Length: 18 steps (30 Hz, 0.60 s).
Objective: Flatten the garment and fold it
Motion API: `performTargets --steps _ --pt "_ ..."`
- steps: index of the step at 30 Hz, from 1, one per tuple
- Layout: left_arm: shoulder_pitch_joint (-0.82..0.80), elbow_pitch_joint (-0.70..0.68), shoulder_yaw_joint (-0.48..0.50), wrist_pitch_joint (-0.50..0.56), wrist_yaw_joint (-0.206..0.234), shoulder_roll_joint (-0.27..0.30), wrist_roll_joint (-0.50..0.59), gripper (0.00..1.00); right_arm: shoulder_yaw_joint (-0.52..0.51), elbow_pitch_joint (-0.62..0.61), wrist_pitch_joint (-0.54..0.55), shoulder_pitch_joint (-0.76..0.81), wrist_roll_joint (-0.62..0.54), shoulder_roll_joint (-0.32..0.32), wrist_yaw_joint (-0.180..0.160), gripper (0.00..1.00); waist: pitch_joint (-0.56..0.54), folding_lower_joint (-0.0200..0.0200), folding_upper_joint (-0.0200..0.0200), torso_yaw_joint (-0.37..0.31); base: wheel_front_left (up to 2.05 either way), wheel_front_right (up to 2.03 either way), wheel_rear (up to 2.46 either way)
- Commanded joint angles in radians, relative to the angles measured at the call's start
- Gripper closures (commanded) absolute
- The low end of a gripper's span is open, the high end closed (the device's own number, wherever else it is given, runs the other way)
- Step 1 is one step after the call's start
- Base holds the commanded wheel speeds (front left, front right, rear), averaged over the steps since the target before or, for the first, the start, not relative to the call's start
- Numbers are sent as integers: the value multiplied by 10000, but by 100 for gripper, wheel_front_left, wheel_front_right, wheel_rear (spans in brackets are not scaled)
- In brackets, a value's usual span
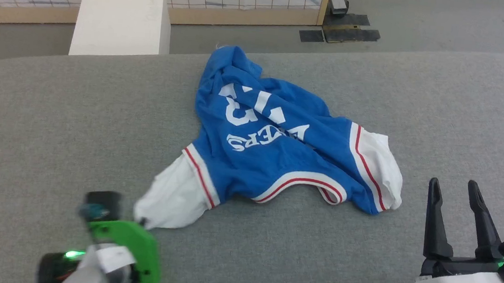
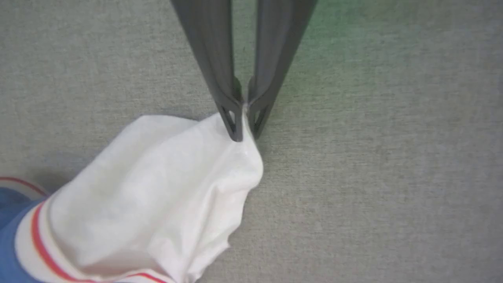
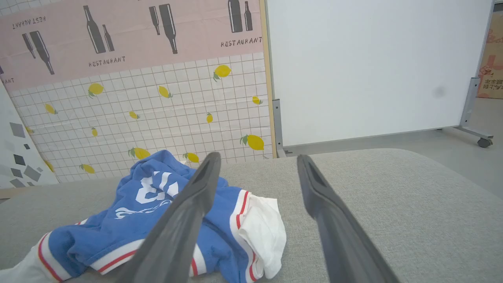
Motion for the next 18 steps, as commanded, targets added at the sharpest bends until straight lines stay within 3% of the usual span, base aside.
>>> performTargets --steps 1,3,7,13,18 --pt "322 -178 319 -337 264 216 -38 100 -38 13 -15 9 -74 3 -15 0 -97 1 64 88 0 0 0" --pt "1082 -790 1135 -1029 835 554 -185 100 -174 57 48 51 -151 3 -15 0 -236 1 64 282 0 0 0" --pt "1629 -1080 1799 -1338 1229 967 -306 100 -296 178 226 106 -282 3 -15 0 -315 1 64 486 0 0 0" --pt "2058 -1317 2241 -1363 1407 1286 -508 100 -565 751 724 -109 -578 3 -15 0 -304 1 64 646 0 0 0" --pt "2091 -1447 2214 -1318 1404 1287 -552 100 -899 2039 1675 -806 -980 3 -15 0 -180 1 64 735 0 0 0"
